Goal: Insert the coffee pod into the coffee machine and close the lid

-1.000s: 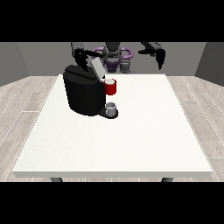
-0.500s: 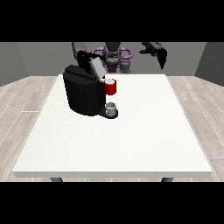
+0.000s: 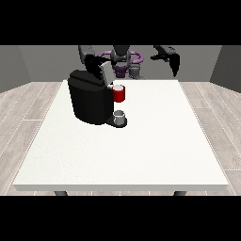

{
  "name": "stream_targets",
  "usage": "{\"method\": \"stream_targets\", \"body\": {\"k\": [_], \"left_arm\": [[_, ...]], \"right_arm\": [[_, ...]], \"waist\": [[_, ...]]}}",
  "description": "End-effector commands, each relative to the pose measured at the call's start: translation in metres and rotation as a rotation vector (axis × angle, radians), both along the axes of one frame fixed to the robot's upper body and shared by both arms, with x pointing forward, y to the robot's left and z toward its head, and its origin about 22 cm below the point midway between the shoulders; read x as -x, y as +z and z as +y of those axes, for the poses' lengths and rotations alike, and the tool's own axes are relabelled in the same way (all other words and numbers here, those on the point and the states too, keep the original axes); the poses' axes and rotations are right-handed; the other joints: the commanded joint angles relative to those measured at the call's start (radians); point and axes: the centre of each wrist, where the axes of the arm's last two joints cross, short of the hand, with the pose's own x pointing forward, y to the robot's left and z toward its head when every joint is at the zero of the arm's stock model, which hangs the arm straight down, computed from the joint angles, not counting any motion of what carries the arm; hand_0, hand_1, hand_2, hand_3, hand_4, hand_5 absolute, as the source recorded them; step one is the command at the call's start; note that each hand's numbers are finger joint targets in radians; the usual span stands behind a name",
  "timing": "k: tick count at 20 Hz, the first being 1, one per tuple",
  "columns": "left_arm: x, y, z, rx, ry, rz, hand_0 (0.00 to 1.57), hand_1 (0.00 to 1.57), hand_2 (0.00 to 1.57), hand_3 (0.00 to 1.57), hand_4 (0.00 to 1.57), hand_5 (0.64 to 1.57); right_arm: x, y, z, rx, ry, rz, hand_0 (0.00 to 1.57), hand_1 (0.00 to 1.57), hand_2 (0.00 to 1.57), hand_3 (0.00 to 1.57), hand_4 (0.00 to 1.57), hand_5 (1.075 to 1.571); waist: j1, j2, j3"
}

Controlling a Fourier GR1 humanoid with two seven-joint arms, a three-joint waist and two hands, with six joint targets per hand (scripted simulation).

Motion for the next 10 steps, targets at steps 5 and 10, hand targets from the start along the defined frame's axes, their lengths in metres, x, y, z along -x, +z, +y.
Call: {"method": "stream_targets", "body": {"k": [5,10], "left_arm": [[0.004,-0.015,0.01,0.001,0.034,0.003,0.0,0.0,0.0,0.0,0.13,1.571],[0.003,-0.005,0.002,-0.031,0.011,-0.003,0.0,0.0,0.0,0.0,0.15,1.571]], "right_arm": [[-0.002,0.008,0.041,0.085,0.074,-0.018,0.0,0.0,0.0,0.0,0.06,1.571],[-0.016,0.03,0.036,0.145,0.056,-0.042,0.0,0.0,0.0,0.0,0.12,1.571]], "waist": [[-0.001,0.001,0.0004],[0.045,0.004,0.0005]]}}
